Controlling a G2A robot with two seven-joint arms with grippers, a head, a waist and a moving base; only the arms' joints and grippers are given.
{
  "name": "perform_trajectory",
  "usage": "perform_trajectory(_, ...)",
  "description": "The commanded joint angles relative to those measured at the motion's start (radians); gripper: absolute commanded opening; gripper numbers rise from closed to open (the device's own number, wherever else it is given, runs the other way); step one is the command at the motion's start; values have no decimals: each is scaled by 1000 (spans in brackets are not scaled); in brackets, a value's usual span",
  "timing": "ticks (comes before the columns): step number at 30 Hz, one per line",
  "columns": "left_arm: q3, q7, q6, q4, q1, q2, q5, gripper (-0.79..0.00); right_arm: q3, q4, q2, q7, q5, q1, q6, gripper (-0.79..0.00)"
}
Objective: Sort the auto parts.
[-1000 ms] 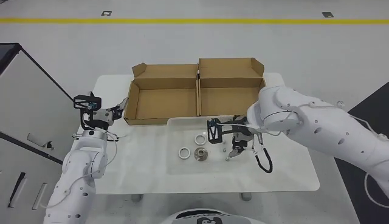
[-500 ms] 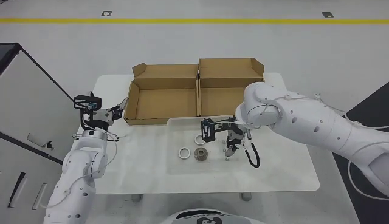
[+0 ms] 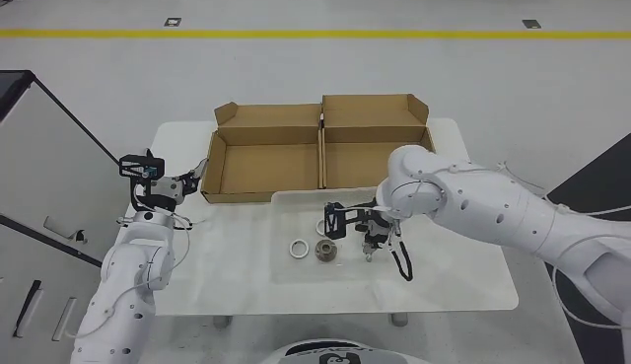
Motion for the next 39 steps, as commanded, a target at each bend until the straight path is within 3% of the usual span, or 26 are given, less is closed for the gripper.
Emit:
perform_trajectory(1, 0, 0, 0, 0, 0, 0, 0, 0, 0, -3, 0, 8, 1, -8, 8, -416)
perform_trajectory(30, 0, 0, 0, 0, 0, 0, 0, 0, 0, 44, -31, 33, -46, -63, 32, -440)
perform_trajectory(39, 0, 0, 0, 0, 0, 0, 0, 0, 0, 61, -47, 39, -55, -76, 39, -486)
